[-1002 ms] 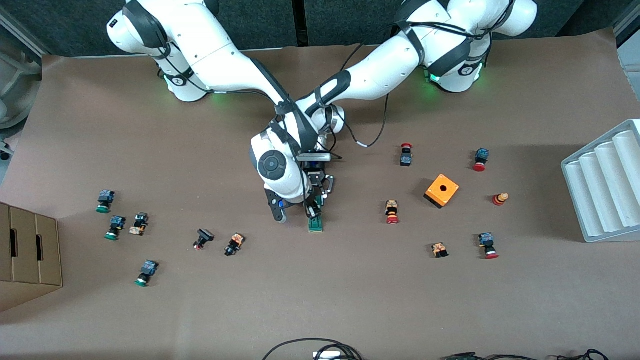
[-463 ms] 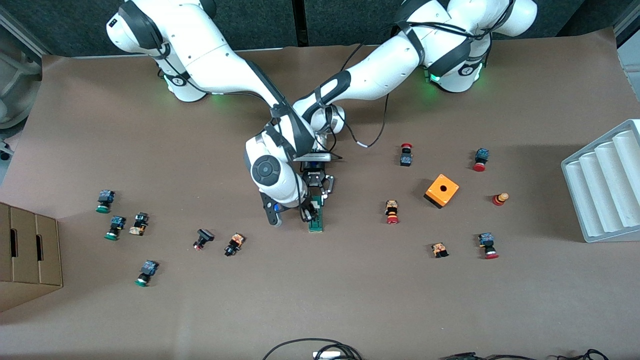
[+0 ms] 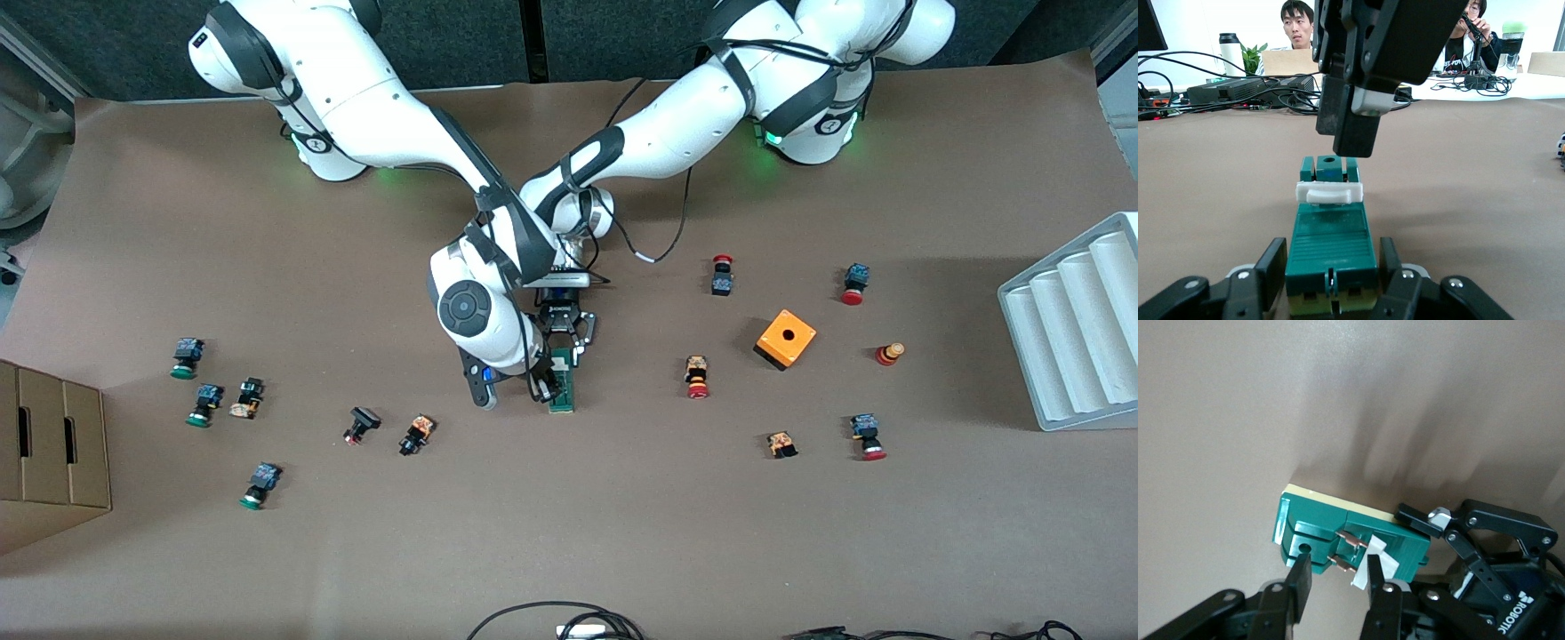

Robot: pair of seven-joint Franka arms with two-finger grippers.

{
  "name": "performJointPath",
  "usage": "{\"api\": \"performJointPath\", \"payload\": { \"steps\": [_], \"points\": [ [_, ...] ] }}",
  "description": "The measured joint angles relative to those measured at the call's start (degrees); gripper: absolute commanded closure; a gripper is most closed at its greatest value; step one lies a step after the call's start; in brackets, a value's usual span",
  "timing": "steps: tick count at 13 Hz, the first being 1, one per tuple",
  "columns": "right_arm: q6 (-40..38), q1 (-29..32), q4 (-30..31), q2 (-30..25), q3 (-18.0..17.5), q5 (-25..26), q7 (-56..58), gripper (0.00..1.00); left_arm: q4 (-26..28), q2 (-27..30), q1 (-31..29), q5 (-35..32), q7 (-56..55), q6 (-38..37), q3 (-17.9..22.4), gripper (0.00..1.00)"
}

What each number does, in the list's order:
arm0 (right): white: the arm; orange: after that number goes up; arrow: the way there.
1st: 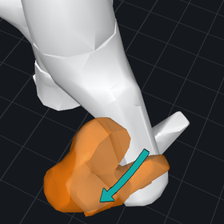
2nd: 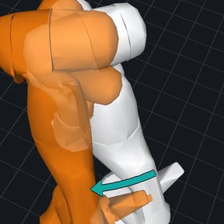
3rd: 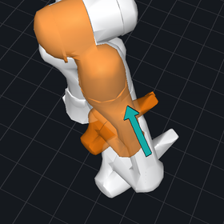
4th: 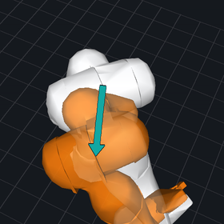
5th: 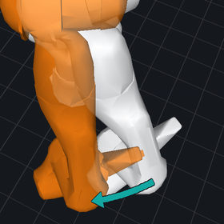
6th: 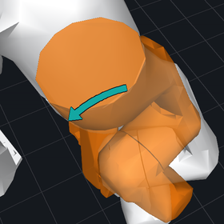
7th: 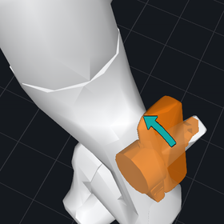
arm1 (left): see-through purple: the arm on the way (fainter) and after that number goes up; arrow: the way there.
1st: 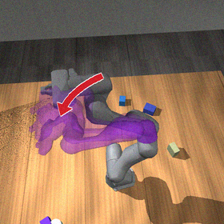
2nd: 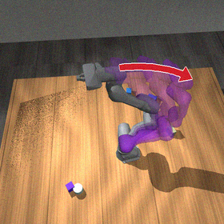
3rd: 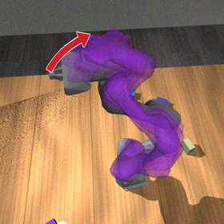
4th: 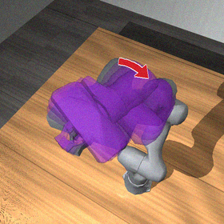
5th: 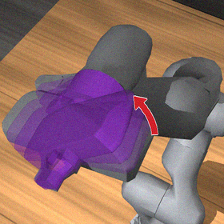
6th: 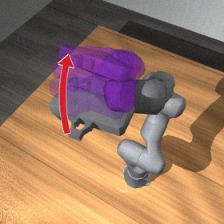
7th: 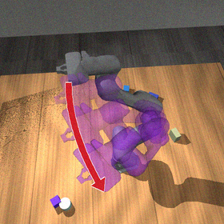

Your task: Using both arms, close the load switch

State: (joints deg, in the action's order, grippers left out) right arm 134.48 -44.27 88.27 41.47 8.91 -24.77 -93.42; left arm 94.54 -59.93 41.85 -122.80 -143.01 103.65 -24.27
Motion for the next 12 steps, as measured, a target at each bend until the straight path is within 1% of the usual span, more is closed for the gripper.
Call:
{"api": "performJointPath", "payload": {
  "steps": [4, 8, 12],
  "points": [
    [-0.41, -0.32, 0.34, 0.01, -0.22, -0.05, -0.02, 0.56, 0.00, 0.00, 0.00, 0.00, 0.00, 0.00, 0.00, 0.38],
    [-0.48, -0.89, 2.55, 0.05, -1.24, -0.08, -0.05, 0.56, 0.00, 0.00, 0.00, 0.00, 0.00, 0.00, 0.00, 0.38],
    [-0.29, -0.97, 2.78, 0.01, -1.29, -0.08, -0.05, 0.56, 0.00, 0.00, 0.00, 0.00, 0.00, 0.00, 0.00, 0.38]
  ]
}}
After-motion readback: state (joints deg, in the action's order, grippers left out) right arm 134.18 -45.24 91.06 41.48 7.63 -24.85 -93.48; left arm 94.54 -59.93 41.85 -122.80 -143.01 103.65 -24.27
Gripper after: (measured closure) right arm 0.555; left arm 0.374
